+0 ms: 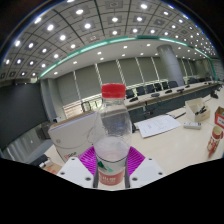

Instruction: Pour water

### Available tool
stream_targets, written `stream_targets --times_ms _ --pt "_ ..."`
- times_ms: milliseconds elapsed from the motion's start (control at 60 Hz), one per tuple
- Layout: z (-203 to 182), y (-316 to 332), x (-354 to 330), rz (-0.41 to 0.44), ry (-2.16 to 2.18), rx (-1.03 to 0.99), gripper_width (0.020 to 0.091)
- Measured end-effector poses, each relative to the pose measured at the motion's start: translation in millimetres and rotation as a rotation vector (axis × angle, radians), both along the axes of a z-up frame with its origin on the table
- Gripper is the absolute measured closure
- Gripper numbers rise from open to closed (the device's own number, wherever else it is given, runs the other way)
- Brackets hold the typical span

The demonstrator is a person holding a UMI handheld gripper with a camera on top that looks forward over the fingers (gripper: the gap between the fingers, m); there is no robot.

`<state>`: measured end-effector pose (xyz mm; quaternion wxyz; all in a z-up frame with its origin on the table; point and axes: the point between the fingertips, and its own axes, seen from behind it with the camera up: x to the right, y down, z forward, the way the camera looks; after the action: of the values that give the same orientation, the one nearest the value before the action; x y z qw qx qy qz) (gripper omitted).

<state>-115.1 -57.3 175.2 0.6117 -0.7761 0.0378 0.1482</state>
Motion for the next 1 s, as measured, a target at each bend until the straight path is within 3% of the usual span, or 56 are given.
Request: stream_targets --times_ms 217,367,683,783,1000 --pt "74 -10 90 0.051 0.578 -0.019 0.0751" --pt "95 -5 169 0.058 1.032 -0.059 0.0752" --pt "58 1 302 -0.023 1.833 -0.145 0.0757" --pt "29 16 315 -0.072 1.913 -0.163 0.0752" --pt "19 5 307 -0.065 1.847 -0.239 0.0753"
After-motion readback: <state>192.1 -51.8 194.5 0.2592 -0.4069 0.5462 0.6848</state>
